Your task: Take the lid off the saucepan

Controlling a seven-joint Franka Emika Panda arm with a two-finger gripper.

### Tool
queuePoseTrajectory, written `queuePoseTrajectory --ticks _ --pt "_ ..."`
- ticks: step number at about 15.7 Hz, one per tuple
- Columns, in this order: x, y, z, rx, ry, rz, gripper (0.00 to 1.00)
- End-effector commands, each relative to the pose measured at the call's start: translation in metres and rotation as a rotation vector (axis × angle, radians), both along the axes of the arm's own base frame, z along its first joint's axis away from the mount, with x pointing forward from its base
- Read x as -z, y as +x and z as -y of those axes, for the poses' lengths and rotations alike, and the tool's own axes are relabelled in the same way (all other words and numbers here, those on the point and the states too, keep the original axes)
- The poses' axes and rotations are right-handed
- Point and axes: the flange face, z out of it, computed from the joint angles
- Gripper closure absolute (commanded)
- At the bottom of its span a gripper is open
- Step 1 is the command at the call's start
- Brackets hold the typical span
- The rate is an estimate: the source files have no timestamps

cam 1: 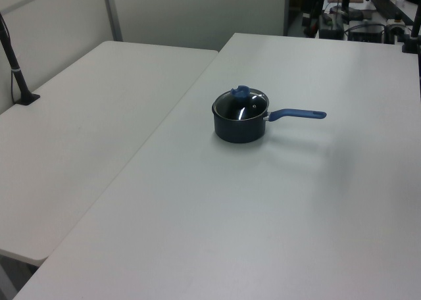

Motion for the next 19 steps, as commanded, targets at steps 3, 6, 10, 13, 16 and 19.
queuePoseTrajectory --ticks 3,6,10,13,16,19 --pt "-0.001 -0.01 0.0 -0.011 -0.012 -0.002 0.0" --pt "0.0 -0.01 0.0 -0.011 -0.012 -0.008 0.0" --pt "-0.001 -0.01 0.001 -0.008 -0.01 -0.005 0.0" --pt "0.003 -0.008 0.001 -0.032 -0.019 -0.01 0.0" --pt "0.021 0.008 0.004 -0.198 -0.063 -0.025 0.0" --pt "0.037 0.031 0.015 -0.173 -0.089 0.019 0.0"
